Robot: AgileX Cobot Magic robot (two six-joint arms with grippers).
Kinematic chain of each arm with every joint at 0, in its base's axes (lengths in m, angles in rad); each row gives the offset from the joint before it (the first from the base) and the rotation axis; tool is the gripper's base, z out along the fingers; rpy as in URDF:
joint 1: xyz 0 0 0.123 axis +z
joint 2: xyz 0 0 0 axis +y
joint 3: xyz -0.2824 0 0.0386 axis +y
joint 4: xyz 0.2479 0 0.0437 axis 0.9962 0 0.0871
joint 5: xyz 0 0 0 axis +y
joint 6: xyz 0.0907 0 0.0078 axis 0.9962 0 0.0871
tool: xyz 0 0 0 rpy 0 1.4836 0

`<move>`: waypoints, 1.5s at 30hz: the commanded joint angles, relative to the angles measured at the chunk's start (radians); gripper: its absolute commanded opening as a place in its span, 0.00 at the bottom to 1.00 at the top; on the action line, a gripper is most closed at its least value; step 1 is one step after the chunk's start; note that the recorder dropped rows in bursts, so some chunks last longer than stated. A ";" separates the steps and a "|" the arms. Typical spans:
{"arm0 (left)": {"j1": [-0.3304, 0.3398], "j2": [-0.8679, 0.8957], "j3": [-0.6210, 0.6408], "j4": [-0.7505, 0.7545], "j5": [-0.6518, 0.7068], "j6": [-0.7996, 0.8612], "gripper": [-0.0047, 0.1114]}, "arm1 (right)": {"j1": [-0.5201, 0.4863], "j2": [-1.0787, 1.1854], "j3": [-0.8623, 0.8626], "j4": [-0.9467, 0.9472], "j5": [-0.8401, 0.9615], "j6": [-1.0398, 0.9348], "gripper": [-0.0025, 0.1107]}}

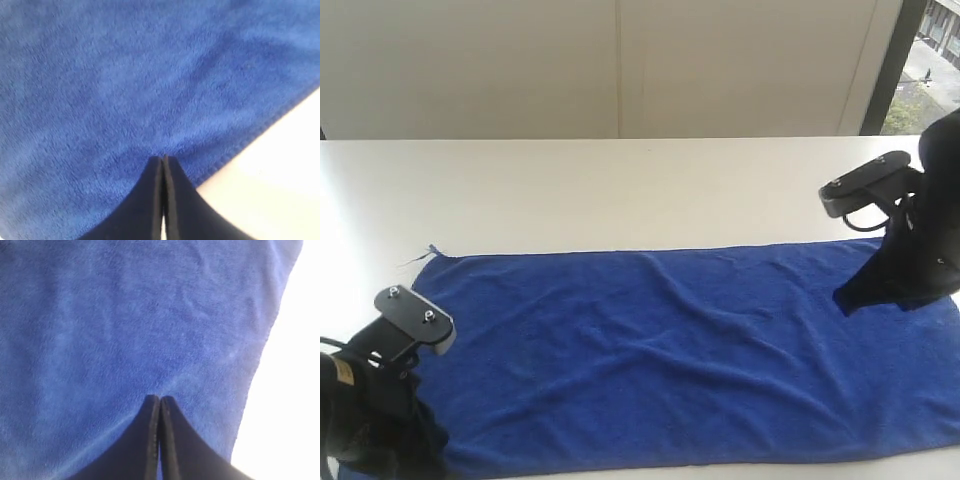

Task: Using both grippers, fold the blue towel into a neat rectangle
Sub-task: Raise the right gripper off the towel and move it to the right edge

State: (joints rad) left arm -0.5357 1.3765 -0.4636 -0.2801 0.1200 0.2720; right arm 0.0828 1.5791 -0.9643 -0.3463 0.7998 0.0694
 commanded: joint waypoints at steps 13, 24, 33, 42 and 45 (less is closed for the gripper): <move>-0.004 0.008 0.077 -0.004 -0.001 -0.015 0.04 | -0.219 0.303 -0.245 0.134 -0.176 -0.119 0.02; -0.004 -0.157 0.077 -0.004 -0.073 -0.015 0.04 | -0.297 0.618 -0.581 0.093 -0.185 -0.164 0.02; -0.004 -0.178 0.077 -0.004 -0.128 -0.015 0.04 | -0.303 0.680 -0.633 -0.004 -0.189 -0.158 0.02; -0.004 -0.178 0.077 -0.004 -0.134 -0.015 0.04 | -0.303 0.689 -0.633 -0.056 -0.211 -0.136 0.02; -0.004 -0.178 0.077 -0.004 -0.134 -0.015 0.04 | -0.305 0.691 -0.633 -0.113 -0.207 -0.097 0.02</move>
State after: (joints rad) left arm -0.5357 1.2070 -0.3908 -0.2801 -0.0195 0.2640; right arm -0.2101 2.2567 -1.5968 -0.4094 0.5830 -0.0597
